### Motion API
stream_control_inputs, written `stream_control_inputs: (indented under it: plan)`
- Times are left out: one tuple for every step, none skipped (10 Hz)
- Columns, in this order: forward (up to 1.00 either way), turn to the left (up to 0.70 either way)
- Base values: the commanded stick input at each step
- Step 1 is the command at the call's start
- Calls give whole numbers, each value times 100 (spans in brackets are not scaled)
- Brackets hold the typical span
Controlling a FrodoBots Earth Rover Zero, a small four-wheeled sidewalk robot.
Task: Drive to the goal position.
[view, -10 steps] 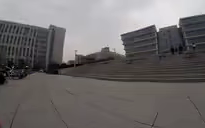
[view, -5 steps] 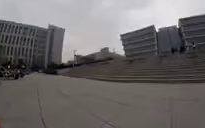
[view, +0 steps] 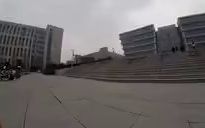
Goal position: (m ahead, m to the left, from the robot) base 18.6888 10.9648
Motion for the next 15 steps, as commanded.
stream_control_inputs:
  plan:
    - [70, -1]
    - [70, -1]
    - [70, -1]
    - [70, -1]
    - [70, -1]
    - [70, -1]
    - [70, -1]
    - [70, -1]
    - [70, -1]
    - [70, -1]
    - [70, -1]
    - [70, -1]
    - [70, -1]
    - [70, -1]
    - [70, -1]
